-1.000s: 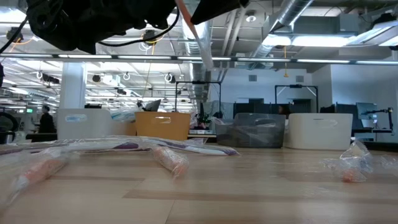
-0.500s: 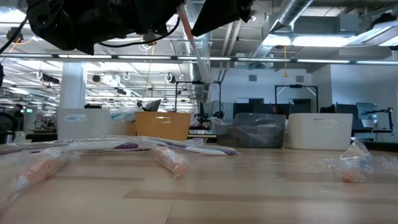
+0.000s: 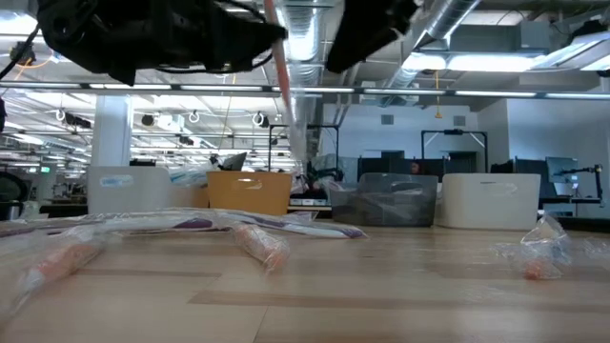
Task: Pick & Place Toothbrushes
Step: Put the orange toothbrush into the yellow bin
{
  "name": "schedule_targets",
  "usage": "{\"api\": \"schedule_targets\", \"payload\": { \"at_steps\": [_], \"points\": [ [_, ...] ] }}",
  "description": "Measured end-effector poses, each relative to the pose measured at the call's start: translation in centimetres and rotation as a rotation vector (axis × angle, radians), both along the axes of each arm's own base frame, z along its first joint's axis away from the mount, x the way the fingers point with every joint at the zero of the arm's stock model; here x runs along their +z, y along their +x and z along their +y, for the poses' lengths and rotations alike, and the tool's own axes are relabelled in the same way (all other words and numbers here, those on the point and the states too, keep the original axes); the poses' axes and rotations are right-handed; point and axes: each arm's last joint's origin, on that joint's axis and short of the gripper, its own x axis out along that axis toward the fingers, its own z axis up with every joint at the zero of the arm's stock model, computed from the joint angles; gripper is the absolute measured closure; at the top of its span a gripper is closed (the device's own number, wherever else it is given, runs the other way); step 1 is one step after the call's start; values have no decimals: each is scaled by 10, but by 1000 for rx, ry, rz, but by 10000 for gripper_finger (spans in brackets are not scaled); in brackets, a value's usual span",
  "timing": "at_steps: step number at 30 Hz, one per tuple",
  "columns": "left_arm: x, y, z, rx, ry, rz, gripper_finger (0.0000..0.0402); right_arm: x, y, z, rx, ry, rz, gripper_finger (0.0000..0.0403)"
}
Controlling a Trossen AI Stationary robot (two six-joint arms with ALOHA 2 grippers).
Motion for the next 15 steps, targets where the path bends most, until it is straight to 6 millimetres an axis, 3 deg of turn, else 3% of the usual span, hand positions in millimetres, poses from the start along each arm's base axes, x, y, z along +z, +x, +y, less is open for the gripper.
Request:
{"api": "schedule_targets", "payload": {
  "at_steps": [5,11,15],
  "points": [
    [3,-9,6,192,14,114,384,-6,-22,16,-99,-10,47,228],
    [37,-30,12,350,44,182,385,-8,-48,46,-155,14,22,211],
    [65,-36,27,445,39,254,385,-8,-64,68,-152,30,-27,207]
  ]
}}
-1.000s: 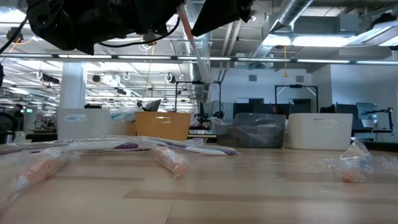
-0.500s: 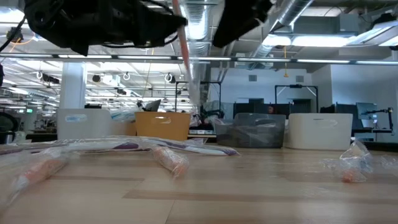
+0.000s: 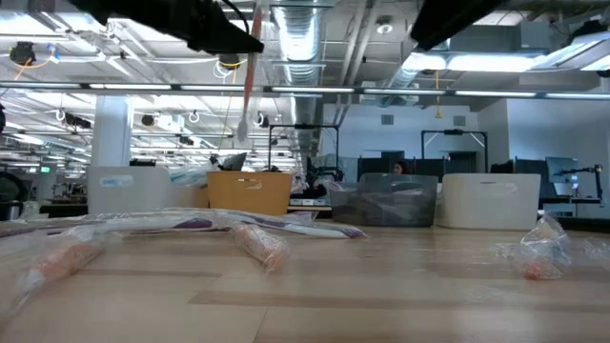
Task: Pick & Place Toothbrushes
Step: Put the orange toothbrush into the yellow bin
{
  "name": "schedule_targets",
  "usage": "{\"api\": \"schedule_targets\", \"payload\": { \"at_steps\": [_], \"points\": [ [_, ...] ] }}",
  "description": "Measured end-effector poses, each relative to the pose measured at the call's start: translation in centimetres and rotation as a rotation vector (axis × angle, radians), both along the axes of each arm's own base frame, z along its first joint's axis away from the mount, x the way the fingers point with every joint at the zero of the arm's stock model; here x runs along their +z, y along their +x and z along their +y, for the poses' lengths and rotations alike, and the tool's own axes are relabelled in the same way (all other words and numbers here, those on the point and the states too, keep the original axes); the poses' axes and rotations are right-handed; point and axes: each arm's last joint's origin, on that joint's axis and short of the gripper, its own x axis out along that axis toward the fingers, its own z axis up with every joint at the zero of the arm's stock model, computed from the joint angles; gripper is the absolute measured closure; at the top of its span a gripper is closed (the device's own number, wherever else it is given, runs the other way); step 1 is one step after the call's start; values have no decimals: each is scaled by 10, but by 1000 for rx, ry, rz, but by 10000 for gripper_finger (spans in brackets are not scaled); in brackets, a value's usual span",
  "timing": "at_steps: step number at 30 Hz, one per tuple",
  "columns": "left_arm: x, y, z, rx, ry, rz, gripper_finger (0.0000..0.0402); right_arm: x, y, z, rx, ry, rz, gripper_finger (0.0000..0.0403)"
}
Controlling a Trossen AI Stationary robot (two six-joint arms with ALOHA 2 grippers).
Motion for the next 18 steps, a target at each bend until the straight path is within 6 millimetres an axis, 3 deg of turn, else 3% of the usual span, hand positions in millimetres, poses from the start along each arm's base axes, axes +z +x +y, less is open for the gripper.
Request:
{"api": "schedule_targets", "payload": {
  "at_steps": [5,8,18],
  "points": [
    [31,5,27,113,-21,81,385,1,-15,19,10,2,-58,208],
    [39,10,48,167,-83,150,385,1,-21,25,16,0,-79,209],
    [40,38,121,165,-358,275,385,1,-24,25,5,-16,-71,209]
  ]
}}
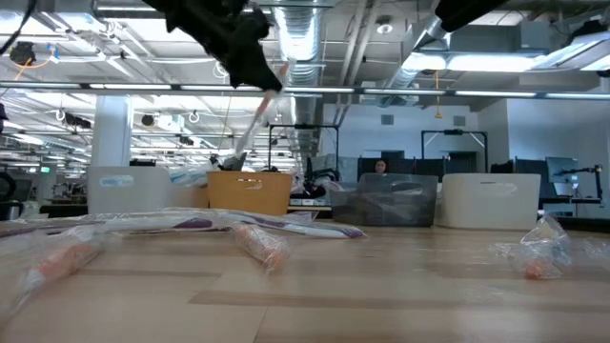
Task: Pick & Place Toothbrushes
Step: Put the orange toothbrush into the yellow bin
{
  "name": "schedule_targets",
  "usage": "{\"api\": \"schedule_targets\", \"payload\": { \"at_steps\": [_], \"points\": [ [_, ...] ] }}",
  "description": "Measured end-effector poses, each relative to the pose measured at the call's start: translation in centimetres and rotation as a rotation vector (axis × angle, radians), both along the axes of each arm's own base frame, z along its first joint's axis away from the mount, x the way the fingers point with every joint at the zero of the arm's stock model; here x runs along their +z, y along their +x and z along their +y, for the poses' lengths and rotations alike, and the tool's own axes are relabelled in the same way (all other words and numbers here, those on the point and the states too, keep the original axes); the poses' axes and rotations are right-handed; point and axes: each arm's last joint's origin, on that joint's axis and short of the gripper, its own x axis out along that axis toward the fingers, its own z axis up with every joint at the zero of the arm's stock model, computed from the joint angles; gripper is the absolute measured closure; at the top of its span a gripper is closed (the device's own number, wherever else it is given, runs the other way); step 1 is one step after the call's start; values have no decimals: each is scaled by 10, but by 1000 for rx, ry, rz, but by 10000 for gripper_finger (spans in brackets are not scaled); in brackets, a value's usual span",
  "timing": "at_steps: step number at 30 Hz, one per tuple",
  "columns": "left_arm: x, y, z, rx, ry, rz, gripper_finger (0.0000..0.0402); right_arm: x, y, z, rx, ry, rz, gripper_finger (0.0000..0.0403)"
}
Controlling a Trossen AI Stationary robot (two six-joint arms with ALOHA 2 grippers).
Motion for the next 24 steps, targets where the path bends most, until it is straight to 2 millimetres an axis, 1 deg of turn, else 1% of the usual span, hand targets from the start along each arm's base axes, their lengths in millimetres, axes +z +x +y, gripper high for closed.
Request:
{"api": "schedule_targets", "payload": {
  "at_steps": [2,7,12,16,20,24],
  "points": [
    [-2,4,12,35,-28,19,385,0,0,0,-2,-1,1,210],
    [-7,6,36,75,-91,39,385,0,0,0,-1,-2,2,210],
    [-28,5,55,89,-178,87,385,0,0,0,-4,2,0,209],
    [-46,10,62,100,-211,137,385,0,0,0,-7,5,-3,211],
    [-59,16,65,100,-232,168,385,0,0,-1,-7,2,1,211],
    [-67,18,67,102,-245,187,385,0,-1,-1,-7,0,3,212]
  ]
}}
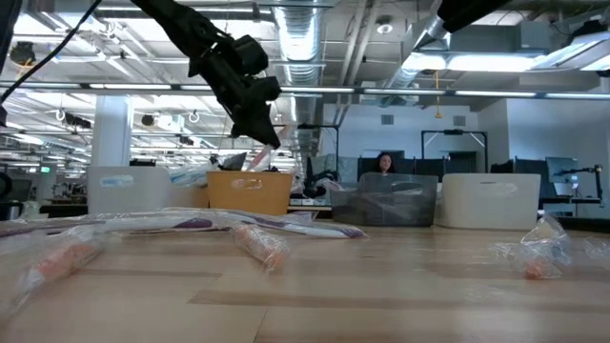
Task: Pick & Place Toothbrushes
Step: Put the orange toothbrush into the yellow bin
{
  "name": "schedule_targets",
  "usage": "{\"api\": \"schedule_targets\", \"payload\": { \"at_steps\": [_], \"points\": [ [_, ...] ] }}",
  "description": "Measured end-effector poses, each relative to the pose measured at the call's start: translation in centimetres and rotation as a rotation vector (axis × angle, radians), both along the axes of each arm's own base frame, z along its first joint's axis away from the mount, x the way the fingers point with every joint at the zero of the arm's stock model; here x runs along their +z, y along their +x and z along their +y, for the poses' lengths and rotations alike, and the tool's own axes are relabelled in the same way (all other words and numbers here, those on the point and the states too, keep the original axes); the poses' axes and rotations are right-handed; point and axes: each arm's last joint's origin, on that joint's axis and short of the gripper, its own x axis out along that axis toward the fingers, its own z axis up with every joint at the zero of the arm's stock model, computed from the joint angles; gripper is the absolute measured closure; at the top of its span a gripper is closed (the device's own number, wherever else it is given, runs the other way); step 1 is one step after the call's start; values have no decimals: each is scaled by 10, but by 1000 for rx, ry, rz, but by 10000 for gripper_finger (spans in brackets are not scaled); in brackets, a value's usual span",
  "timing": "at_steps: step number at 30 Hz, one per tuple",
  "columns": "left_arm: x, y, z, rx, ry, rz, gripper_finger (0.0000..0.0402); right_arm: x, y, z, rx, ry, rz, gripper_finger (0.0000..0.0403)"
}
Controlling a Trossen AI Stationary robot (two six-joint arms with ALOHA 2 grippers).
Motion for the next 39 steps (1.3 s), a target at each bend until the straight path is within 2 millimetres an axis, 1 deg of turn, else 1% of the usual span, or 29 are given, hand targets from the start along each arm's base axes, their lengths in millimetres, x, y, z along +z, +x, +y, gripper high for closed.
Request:
{"api": "schedule_targets", "payload": {
  "at_steps": [5,9,13,23,32,36,39],
  "points": [
    [-7,2,1,0,-17,22,374,0,0,0,0,0,0,214],
    [-9,1,2,4,-25,33,373,0,0,0,-3,3,-2,214],
    [-10,-1,4,53,-66,31,365,0,0,0,-3,3,-1,214],
    [-11,-2,5,69,-56,46,312,0,0,0,-4,4,-2,214],
    [-11,-2,7,109,-7,70,258,0,-1,0,-2,1,4,214],
    [-1,-4,3,102,11,40,244,-1,-5,2,11,-15,28,214],
    [16,-7,-6,83,35,-4,238,-2,-10,3,26,-16,71,214]
  ]
}}
